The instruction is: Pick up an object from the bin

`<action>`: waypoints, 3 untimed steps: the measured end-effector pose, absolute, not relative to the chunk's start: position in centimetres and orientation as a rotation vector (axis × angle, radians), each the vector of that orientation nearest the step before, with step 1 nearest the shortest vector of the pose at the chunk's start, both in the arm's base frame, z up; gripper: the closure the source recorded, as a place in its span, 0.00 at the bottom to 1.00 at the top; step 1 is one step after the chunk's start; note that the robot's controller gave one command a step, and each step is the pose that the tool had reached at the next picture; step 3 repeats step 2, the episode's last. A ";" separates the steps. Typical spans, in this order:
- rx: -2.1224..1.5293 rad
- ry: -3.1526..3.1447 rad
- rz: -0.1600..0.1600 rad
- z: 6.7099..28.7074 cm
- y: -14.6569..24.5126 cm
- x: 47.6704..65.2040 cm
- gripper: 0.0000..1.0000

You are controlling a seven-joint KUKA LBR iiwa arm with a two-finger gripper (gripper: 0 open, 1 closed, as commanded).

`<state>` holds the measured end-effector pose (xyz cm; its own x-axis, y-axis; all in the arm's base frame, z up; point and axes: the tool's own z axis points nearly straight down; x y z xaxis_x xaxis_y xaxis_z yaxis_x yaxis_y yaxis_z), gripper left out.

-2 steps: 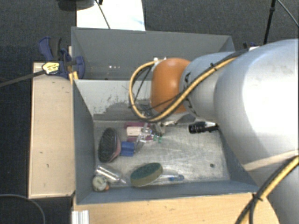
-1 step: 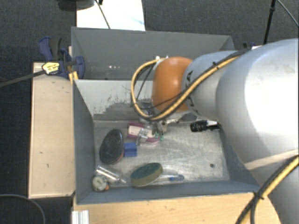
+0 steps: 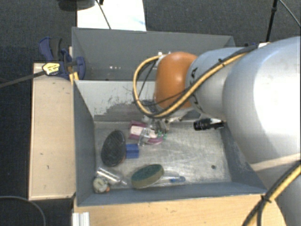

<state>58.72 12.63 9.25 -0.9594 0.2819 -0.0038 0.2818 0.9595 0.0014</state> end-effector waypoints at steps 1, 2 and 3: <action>0.439 3.106 0.001 10.8 12.6 58.8 1.00; 0.430 3.107 0.002 13.8 12.6 58.9 1.00; 0.430 3.107 0.002 13.8 12.6 58.9 1.00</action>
Offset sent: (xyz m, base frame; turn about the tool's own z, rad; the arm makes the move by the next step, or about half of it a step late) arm 0.0000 0.0000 0.0147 0.0000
